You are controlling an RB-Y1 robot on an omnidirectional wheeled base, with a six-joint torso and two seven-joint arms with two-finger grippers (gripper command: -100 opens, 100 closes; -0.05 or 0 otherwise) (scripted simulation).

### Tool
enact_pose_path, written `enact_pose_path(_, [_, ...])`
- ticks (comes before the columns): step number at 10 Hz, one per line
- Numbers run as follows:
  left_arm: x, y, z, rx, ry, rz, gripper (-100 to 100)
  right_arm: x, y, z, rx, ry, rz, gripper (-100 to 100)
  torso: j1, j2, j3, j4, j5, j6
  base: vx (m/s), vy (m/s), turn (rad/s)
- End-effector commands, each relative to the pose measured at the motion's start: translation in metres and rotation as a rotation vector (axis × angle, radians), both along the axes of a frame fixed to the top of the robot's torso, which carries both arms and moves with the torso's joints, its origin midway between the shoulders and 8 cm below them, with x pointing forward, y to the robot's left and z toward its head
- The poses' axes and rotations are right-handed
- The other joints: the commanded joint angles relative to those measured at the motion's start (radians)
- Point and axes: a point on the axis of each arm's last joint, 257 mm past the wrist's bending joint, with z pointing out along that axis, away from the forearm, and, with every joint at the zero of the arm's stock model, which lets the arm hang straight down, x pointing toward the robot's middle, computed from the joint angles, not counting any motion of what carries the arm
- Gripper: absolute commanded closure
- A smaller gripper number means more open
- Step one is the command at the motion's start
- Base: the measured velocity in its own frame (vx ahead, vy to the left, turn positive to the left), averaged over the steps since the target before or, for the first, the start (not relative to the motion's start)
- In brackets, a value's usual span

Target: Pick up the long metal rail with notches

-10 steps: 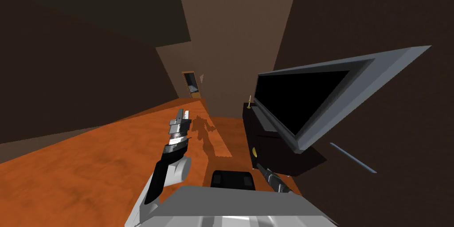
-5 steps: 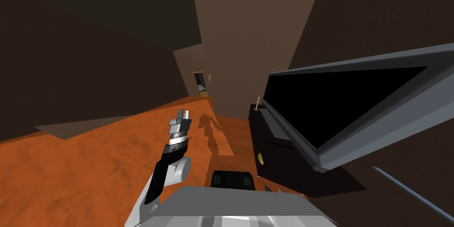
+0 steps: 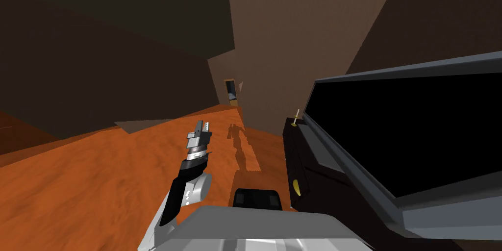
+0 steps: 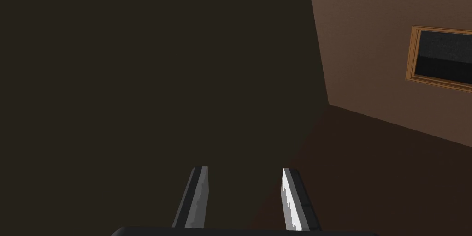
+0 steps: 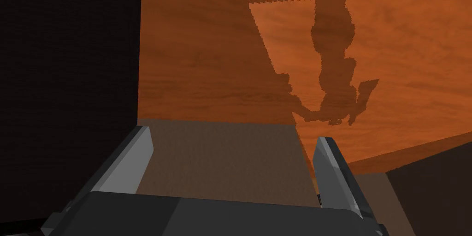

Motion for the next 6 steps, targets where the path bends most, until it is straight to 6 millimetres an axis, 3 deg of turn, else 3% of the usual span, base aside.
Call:
enact_pose_path(1, [0.0,0.0,0.0,0.0,0.0,0.0,0,-0.014,-0.008,0.0,-0.031,0.025,0.031,-100,0.0,0.0,0.0,0.0,0.0,0.0,0.039,-0.021,0.181])
enact_pose_path(3, [0.0,0.0,0.0,0.0,0.0,0.0,0,-0.057,-0.047,-0.01,-0.134,0.111,0.138,-100,0.0,0.0,0.0,0.0,0.0,0.0,0.057,-0.034,0.395])
enact_pose_path(4, [0.0,0.0,0.0,0.0,0.0,0.0,0,-0.059,-0.05,-0.011,-0.14,0.114,0.138,-100,-0.001,-0.001,0.0,0.0,0.0,0.0,0.06,-0.052,0.142])
enact_pose_path(5, [0.0,0.0,0.0,0.0,0.0,0.0,0,-0.08,-0.072,-0.014,-0.191,0.157,0.19,-100,-0.001,-0.001,-0.001,0.0,0.0,0.001,0.053,-0.043,0.229])
enact_pose_path(6, [0.0,0.0,0.0,0.0,0.0,0.0,0,-0.08,-0.072,-0.014,-0.191,0.157,0.19,-100,-0.001,-0.001,0.0,0.0,0.0,0.0,0.04,-0.037,0.167])
